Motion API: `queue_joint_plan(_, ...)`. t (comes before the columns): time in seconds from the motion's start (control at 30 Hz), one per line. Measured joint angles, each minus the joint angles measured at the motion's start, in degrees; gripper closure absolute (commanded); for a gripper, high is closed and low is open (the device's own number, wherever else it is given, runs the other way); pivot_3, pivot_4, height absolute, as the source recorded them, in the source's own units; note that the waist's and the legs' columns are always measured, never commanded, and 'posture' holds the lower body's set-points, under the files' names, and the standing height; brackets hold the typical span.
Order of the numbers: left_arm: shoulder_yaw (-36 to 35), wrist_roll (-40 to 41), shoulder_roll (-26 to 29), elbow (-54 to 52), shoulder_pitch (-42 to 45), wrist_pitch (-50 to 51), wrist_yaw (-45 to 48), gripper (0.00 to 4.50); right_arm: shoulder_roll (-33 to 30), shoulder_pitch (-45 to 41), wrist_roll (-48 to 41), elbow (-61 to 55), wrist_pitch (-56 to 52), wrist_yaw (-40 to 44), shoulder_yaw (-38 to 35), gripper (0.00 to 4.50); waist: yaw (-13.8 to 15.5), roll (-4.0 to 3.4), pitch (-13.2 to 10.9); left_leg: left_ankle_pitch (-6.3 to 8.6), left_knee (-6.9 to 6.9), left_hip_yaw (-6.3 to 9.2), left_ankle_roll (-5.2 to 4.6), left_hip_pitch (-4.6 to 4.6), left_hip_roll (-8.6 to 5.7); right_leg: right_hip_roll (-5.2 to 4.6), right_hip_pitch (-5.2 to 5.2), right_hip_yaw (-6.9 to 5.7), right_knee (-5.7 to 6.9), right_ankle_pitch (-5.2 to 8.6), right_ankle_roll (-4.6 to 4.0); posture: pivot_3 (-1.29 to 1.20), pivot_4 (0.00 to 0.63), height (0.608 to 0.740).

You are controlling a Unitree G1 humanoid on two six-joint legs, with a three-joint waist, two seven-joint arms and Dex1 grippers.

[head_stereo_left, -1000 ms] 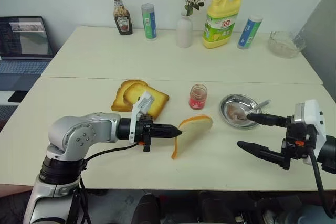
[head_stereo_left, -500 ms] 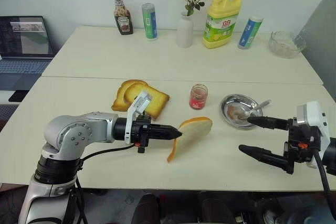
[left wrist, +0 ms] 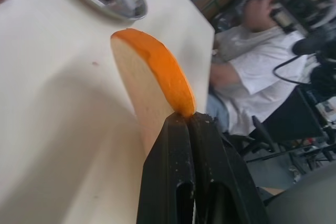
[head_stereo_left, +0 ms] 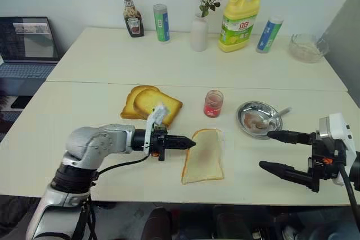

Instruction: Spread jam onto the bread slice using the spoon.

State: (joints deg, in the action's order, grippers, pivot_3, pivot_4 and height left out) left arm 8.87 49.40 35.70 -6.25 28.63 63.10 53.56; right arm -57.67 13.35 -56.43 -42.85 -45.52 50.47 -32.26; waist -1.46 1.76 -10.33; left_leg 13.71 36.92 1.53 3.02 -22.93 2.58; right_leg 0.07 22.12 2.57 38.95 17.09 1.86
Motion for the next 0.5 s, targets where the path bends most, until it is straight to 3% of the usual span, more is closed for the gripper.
queue_joint_plan(0.2,5.4,-10.2,-2.3,6.0,2.4,-9.1,2.5,4.48,0.0,0.1,0.1,-1.3,0.1,0.4,2.1,0.00,0.0,0.00,0.0,0.00,-0.02,0.02,0.00,-0.01,0.01,0.01,0.01,-0.02,-0.01,0.00,0.00,0.00,0.150,0.740)
queue_joint_plan(0.5,5.4,-19.0,-4.7,12.1,4.4,-16.1,0.4,4.48,0.0,4.2,8.0,-2.0,3.1,3.0,7.4,0.00,0.0,0.00,0.0,0.00,0.01,0.01,0.00,0.00,0.01,0.01,0.00,-0.01,0.01,0.00,0.01,0.00,0.150,0.740)
